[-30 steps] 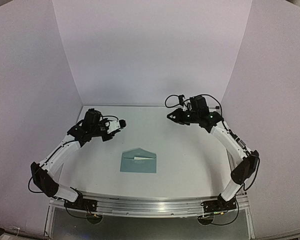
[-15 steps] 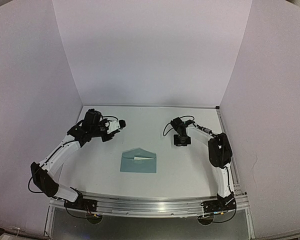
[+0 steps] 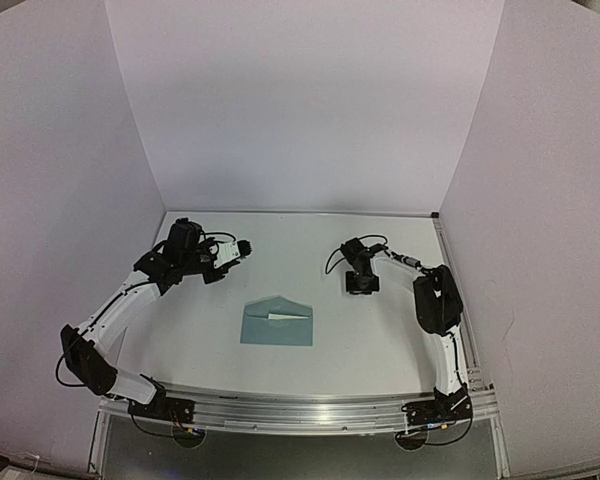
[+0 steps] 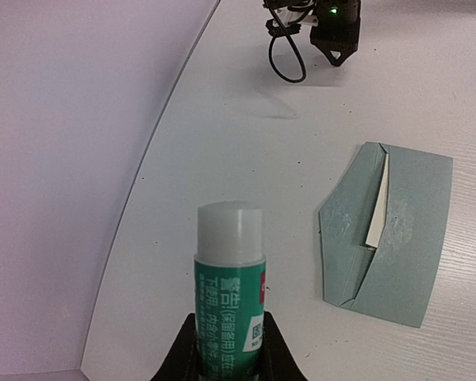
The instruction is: Place the letter into the envelope and seal it
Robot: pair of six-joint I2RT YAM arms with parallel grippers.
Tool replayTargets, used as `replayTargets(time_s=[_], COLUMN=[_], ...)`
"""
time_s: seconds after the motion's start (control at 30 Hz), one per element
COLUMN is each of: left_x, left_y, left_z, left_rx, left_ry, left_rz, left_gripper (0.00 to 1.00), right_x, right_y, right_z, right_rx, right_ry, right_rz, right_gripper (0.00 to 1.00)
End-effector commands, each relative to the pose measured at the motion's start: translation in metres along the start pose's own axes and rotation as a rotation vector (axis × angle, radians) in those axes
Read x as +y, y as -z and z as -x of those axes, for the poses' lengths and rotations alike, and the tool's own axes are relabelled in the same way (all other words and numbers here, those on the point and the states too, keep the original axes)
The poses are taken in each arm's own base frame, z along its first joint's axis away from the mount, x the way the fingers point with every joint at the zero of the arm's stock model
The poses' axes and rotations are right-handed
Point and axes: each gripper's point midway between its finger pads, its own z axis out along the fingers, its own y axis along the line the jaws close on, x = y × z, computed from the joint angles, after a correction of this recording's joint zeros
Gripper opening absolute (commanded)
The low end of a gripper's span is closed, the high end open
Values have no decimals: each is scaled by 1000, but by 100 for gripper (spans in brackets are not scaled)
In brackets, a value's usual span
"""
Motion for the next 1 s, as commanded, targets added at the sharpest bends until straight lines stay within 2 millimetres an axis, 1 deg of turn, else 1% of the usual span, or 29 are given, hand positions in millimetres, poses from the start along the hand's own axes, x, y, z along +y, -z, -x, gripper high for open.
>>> replayTargets(time_s=[0.0,0.07,0.17,0.2,0.33,0.5,0.53,0.57,0.63,0.67,0.77,0.83,0.87,0.9,0.97], left_x=[10,10,9,9,10,12,12,12,11,10,9,12,14,15,16], left_y=[11,10,10,10,10,10,10,10,10,10,9,9,9,9,8], left_z=[15,15,15,16,17,21,21,21,21,21,19,21,22,23,26], left_rx=[-49,-48,-51,-53,-56,-65,-67,-68,-68,-67,-63,-71,-76,-81,-89], left_ry=[-36,-38,-48,-51,-58,-61,-61,-61,-69,-81,-129,-160,-174,-184,-196], left_rz=[50,47,42,42,42,47,48,47,41,39,52,74,86,92,99], left_gripper=[0,0,0,0,0,0,0,0,0,0,0,0,0,0,0], right_x=[3,5,10,11,20,28,29,33,51,67,130,168,185,200,228], right_y=[-9,0,24,35,81,118,126,139,174,196,275,324,342,353,367], right_z=[-8,-5,6,10,29,41,44,47,54,55,47,35,29,21,5], right_rx=[37,27,-9,-17,-82,-121,-131,-146,-194,-210,-236,-244,-247,-232,-188], right_ry=[-16,-14,-12,-12,2,9,9,9,41,66,134,166,178,195,223], right_rz=[22,39,76,89,162,226,239,266,364,449,816,1050,1136,1199,1293], right_gripper=[38,55,82,85,89,92,92,92,93,93,92,90,90,89,87])
